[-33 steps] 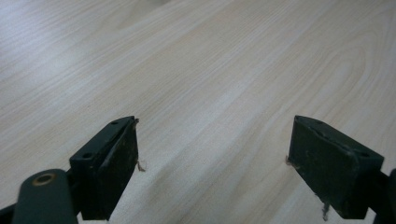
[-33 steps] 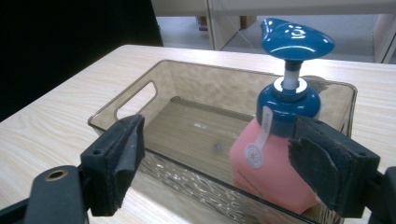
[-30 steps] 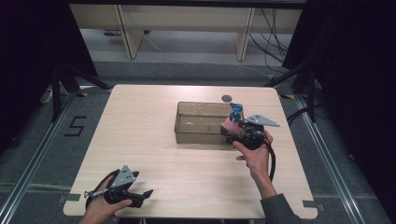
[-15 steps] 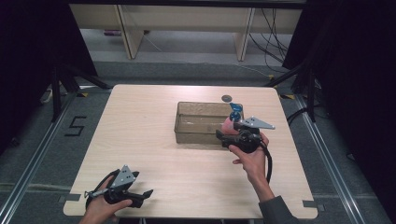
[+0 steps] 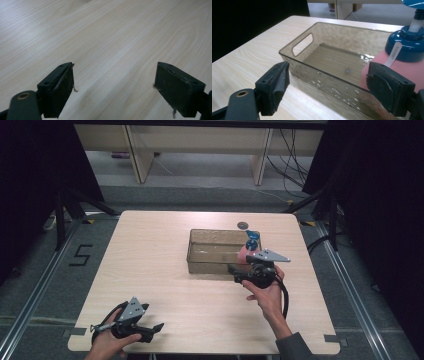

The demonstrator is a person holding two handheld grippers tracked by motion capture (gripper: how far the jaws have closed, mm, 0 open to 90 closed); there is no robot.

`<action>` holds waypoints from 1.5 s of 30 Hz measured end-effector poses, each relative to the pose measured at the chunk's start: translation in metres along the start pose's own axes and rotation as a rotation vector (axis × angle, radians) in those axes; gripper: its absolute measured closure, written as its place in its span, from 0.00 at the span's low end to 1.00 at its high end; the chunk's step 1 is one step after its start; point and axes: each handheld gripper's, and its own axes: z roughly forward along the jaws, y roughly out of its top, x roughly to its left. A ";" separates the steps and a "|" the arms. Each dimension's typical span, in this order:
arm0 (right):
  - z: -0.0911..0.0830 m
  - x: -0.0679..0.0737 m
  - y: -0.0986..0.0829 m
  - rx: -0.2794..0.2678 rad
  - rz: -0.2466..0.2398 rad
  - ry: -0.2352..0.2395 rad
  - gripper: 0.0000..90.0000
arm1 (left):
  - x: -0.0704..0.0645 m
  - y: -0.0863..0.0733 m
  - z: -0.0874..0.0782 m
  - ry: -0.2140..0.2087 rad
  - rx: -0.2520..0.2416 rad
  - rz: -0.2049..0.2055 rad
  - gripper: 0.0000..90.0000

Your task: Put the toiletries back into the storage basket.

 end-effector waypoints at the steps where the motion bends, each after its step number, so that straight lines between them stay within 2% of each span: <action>1: 0.000 0.001 0.000 0.002 0.009 0.017 0.22 | 0.000 0.000 0.000 0.002 0.002 0.005 0.17; 3: 0.000 0.001 -0.001 -0.007 0.000 0.022 0.22 | 0.000 0.000 0.000 0.003 0.000 0.002 0.17; 4: 0.000 0.004 -0.002 -0.004 0.023 0.020 0.22 | 0.000 0.000 0.000 0.002 0.000 0.007 0.17; 5: 0.000 0.003 -0.003 -0.002 0.012 0.023 0.22 | -0.002 0.000 0.001 -0.008 -0.010 -0.026 0.17; 6: 0.000 0.003 -0.003 -0.005 -0.005 0.026 0.22 | -0.003 0.000 0.001 -0.011 -0.011 -0.031 0.17; 8: -0.001 0.005 -0.004 -0.002 0.001 0.035 0.22 | -0.002 0.000 0.001 -0.010 -0.011 -0.029 0.17; 9: -0.001 0.005 -0.005 0.007 -0.005 0.037 0.22 | 0.000 0.000 0.000 0.003 0.000 0.003 0.17; 10: -0.001 0.006 -0.006 0.007 0.005 0.036 0.22 | -0.001 0.000 0.001 -0.005 -0.007 -0.017 0.17; 11: -0.001 0.006 -0.007 0.000 -0.007 0.040 0.22 | -0.003 -0.001 0.001 -0.011 -0.011 -0.030 0.17; 12: 0.000 0.008 -0.008 -0.003 0.006 0.030 0.22 | -0.003 0.000 0.001 -0.012 -0.010 -0.031 0.17; 16: -0.001 0.008 -0.011 0.006 -0.015 0.051 0.22 | -0.002 -0.001 0.001 -0.010 -0.011 -0.030 0.17; 17: -0.002 0.009 -0.011 0.019 -0.002 0.048 0.22 | -0.002 -0.001 0.001 -0.011 -0.011 -0.029 0.17; 19: -0.002 0.008 -0.012 0.004 -0.019 0.056 0.22 | -0.003 -0.001 0.001 -0.011 -0.011 -0.030 0.17; 20: -0.003 0.009 -0.013 0.015 -0.001 0.056 0.22 | -0.003 -0.001 0.001 -0.010 -0.011 -0.029 0.17; 22: -0.003 0.010 -0.014 0.020 -0.018 0.042 0.22 | -0.002 -0.001 0.001 -0.013 -0.009 -0.030 0.17; 23: -0.005 0.011 -0.015 0.028 0.003 0.058 0.22 | -0.002 0.000 0.001 -0.015 -0.006 -0.029 0.17; 24: -0.004 0.011 -0.016 0.008 -0.008 0.065 0.22 | -0.002 0.000 0.001 -0.015 -0.007 -0.029 0.17; 25: -0.004 0.011 -0.016 0.015 -0.009 0.068 0.22 | -0.003 -0.001 0.001 -0.010 -0.010 -0.030 0.17; 26: -0.004 0.011 -0.018 0.002 -0.021 0.057 0.22 | -0.003 -0.001 0.001 -0.010 -0.010 -0.030 0.17; 27: -0.005 0.012 -0.019 0.007 -0.019 0.055 0.22 | -0.003 -0.001 0.001 -0.010 -0.011 -0.030 0.17; 28: -0.005 0.014 -0.019 0.016 0.014 0.067 0.22 | -0.003 -0.001 0.001 -0.010 -0.010 -0.030 0.17; 31: -0.007 0.014 -0.021 0.020 -0.017 0.060 0.21 | -0.003 -0.001 0.001 -0.010 -0.010 -0.030 0.17; 32: -0.006 0.016 -0.022 0.007 -0.006 0.070 0.21 | -0.003 -0.001 0.001 -0.010 -0.010 -0.030 0.17; 33: -0.007 0.015 -0.022 0.011 -0.024 0.063 0.21 | -0.003 -0.001 0.001 -0.010 -0.010 -0.030 0.17; 34: -0.007 0.016 -0.022 0.021 -0.005 0.081 0.21 | -0.003 -0.001 0.001 -0.010 -0.010 -0.029 0.17; 36: -0.008 0.016 -0.023 0.026 -0.026 0.066 0.21 | -0.003 -0.001 0.001 -0.010 -0.010 -0.029 0.17; 40: -0.009 0.018 -0.026 0.007 -0.012 0.078 0.20 | -0.003 -0.001 0.001 -0.012 -0.009 -0.029 0.17; 43: -0.010 0.019 -0.027 0.019 -0.019 0.096 0.19 | -0.003 -0.001 0.001 -0.013 -0.010 -0.031 0.17; 44: -0.011 0.022 -0.028 0.026 0.016 0.092 0.18 | -0.003 -0.001 0.001 -0.012 -0.010 -0.031 0.17; 45: -0.011 0.020 -0.028 0.025 -0.020 0.093 0.18 | -0.003 -0.001 0.001 -0.011 -0.010 -0.030 0.17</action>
